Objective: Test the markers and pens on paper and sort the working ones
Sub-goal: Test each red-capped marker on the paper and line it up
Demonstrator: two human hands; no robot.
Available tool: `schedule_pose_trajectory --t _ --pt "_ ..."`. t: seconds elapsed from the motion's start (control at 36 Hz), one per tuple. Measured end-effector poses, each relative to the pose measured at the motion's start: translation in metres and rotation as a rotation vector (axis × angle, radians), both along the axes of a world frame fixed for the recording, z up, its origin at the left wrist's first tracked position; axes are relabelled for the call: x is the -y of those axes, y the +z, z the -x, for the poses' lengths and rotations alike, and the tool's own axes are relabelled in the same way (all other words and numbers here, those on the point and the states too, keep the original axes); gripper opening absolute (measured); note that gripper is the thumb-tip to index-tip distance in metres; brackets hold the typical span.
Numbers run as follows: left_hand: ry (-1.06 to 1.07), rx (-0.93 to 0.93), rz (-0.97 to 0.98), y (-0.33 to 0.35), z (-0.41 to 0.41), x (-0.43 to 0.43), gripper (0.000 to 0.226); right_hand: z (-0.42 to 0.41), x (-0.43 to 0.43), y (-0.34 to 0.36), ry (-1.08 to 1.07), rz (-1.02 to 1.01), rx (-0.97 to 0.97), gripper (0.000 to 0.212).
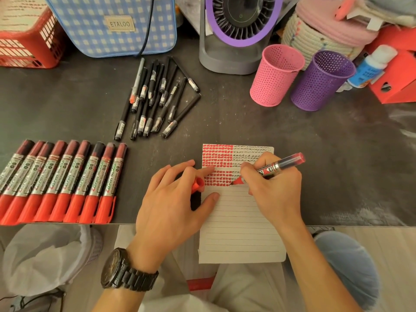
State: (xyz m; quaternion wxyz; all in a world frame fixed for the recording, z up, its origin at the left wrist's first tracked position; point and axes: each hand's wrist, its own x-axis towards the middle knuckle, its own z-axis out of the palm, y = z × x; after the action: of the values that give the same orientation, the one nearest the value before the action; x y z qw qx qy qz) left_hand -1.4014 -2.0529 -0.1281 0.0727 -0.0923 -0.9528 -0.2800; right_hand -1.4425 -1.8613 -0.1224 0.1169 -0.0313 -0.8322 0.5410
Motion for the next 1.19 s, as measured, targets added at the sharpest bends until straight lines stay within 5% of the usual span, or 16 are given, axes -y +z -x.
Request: schedule_pose_trajectory --t 0.89,1.19 --pt "-0.001 0.007 0.01 0.002 0.0 0.0 0.041 -0.001 0.0 0.001 0.005 0.034 0.0 0.031" --pt "-0.002 -0.004 0.03 -0.001 0.0 0.002 0.029 0.003 -0.008 0.015 -0.05 0.485 0.015 0.032"
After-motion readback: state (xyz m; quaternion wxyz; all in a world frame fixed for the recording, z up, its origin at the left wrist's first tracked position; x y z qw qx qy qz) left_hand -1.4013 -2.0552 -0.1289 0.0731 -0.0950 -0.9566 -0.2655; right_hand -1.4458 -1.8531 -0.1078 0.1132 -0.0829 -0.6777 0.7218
